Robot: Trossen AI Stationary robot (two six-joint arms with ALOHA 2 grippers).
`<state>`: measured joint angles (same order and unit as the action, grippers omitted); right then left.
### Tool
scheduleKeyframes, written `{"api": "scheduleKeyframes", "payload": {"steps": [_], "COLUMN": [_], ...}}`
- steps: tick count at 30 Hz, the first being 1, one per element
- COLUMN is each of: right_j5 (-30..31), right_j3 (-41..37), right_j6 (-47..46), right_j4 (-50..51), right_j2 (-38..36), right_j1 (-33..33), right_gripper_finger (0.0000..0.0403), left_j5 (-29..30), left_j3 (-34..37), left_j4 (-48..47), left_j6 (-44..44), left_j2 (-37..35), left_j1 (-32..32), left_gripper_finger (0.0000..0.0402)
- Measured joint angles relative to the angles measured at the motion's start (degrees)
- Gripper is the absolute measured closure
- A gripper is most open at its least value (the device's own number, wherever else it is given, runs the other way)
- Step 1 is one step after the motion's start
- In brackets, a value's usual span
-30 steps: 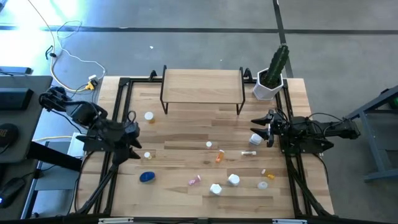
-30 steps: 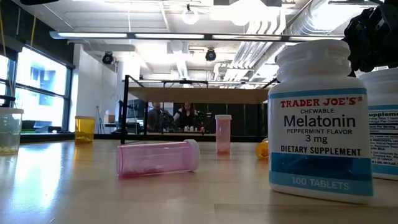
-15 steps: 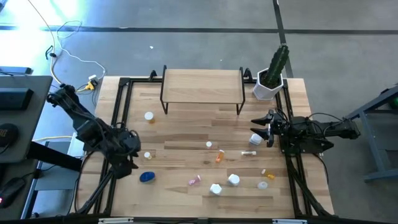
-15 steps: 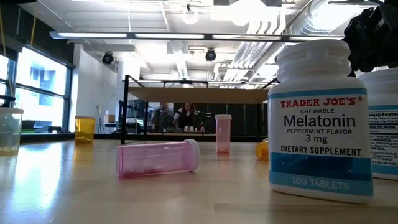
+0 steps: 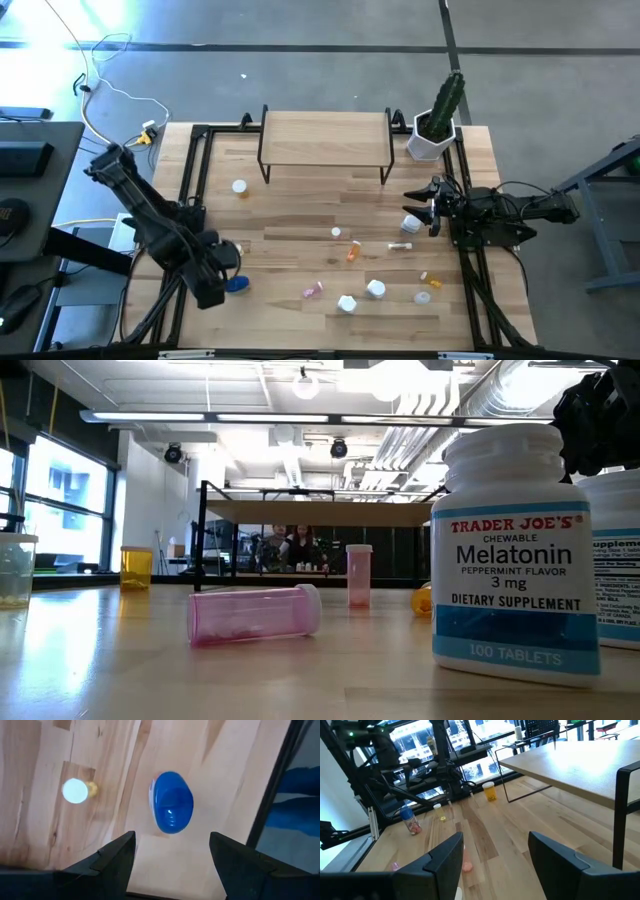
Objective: Pick and place medicine bottles onto shelf by color
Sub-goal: Put the blue pill bottle on the shelf
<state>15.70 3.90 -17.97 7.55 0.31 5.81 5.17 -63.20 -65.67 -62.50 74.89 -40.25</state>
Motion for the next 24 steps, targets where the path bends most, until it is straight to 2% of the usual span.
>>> {"api": "scheduleKeyframes", "payload": {"steps": [24], "right_j5": [0.00], "right_j3": [0.00], "right_j6": [0.00], "right_j4": [0.00], "right_j2": [-0.01], "right_j1": [0.01], "right_gripper_finger": [0.0188], "left_j5": [0.91], "left_j3": [-0.02], "left_j4": [5.76], "left_j6": [-0.31], "left_j2": [13.81], "left_j1": [-0.13], "left_gripper_finger": [0.0158]}}
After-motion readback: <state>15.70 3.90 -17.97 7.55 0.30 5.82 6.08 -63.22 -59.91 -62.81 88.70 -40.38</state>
